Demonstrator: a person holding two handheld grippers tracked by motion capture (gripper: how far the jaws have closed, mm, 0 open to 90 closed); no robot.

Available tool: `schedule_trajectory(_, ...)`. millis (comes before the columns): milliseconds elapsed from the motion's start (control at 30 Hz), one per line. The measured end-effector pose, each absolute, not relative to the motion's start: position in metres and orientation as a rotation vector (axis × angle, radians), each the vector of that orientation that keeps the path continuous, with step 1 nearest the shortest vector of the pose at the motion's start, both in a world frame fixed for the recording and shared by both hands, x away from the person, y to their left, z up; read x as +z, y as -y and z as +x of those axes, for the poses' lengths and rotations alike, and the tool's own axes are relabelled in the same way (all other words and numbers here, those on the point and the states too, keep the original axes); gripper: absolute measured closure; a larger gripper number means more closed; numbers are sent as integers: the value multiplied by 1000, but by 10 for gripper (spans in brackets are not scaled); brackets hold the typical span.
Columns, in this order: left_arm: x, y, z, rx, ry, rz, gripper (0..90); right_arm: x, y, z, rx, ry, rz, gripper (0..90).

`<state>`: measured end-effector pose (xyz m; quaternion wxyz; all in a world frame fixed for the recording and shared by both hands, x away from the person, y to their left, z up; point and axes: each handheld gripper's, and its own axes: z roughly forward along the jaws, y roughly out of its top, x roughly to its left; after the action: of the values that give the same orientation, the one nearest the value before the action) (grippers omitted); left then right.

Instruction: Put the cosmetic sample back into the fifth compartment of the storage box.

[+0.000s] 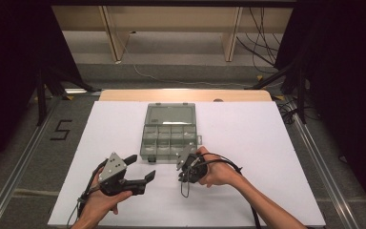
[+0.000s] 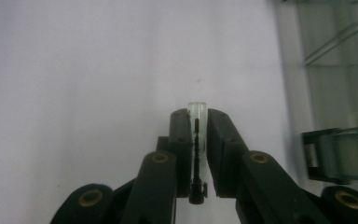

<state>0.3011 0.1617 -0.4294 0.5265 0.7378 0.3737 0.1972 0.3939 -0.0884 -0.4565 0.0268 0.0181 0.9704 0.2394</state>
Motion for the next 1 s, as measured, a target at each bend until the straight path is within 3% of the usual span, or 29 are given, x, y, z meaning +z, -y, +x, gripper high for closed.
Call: schedule_trajectory(1000,-428,-167,304,496,-928,1733,165,-417,47,426,1220,-2651,501,812)
